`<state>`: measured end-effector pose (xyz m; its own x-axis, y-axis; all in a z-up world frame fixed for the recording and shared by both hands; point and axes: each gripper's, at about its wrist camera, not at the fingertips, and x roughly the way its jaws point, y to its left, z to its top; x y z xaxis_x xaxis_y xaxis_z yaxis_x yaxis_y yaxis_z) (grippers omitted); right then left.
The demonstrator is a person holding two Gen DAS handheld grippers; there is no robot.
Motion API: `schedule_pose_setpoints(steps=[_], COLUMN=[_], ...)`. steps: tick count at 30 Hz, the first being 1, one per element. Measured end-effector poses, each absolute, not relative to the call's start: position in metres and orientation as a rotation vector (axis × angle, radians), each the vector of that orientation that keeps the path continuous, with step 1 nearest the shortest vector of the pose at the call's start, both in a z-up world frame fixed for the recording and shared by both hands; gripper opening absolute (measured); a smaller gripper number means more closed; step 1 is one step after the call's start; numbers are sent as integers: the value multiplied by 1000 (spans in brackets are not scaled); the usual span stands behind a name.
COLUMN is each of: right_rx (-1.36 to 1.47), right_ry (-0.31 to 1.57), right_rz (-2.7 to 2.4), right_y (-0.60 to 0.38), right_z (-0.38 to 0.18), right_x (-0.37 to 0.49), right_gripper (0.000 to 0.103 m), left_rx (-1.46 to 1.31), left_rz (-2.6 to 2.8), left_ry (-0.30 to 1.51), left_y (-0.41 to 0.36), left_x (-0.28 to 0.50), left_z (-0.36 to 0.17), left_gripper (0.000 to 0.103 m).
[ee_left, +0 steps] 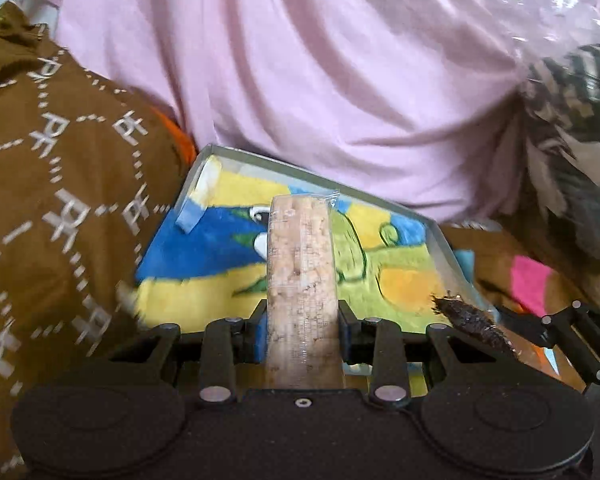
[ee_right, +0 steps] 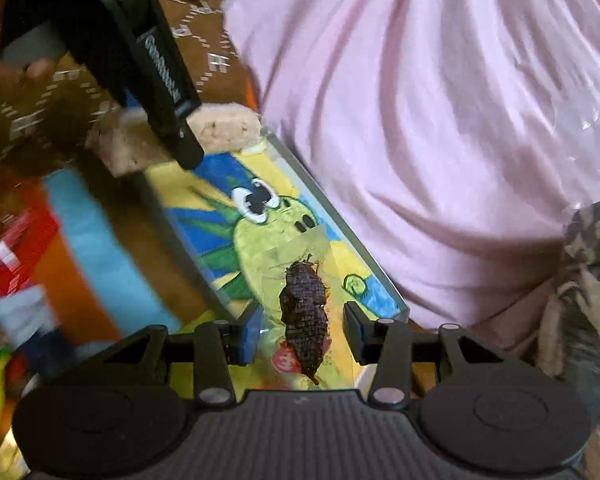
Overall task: Organize snacks
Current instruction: 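Carry both snacks to the grey tray and release them inside, then withdraw both grippers from the tray back toward the snack pile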
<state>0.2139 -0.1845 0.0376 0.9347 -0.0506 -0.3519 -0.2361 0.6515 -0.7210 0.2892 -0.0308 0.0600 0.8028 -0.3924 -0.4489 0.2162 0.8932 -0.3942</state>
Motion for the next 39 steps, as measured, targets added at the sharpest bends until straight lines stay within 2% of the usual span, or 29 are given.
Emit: schedule_pose_setpoints(steps=[10, 12, 14, 17, 19, 23, 26, 31, 39], right_rx=[-689, -624, -563, -470, -397, -253, -191, -164, -92], right_ry=[463, 500, 515, 489, 443, 350, 290, 225, 191], right_rz=[68, 72, 77, 85, 101, 95, 101, 118, 161], right_y=[-200, -208, -217, -230, -240, -261, -270, -268, -258], right_z=[31, 29, 30, 36, 43, 59, 69, 82, 92], right_x=[281, 285, 285, 280, 271, 244, 227, 192, 141], right_gripper=[50, 52, 67, 83, 86, 99, 102, 103, 103], left_rx=[-359, -347, -348, -345, -344, -336, -311, -269, -231], left_rz=[-248, -248, -259, -263, -258, -250, -251, -256, -243], left_ry=[615, 637, 647, 637, 623, 560, 516, 433, 374], left_y=[-64, -67, -68, -66, -63, -55, -51, -44, -26], left_x=[345, 349, 348, 342, 337, 318, 299, 263, 204], left_z=[40, 35, 31, 30, 33, 44, 54, 69, 79], left_gripper=[35, 39, 48, 57, 64, 79, 89, 101, 102])
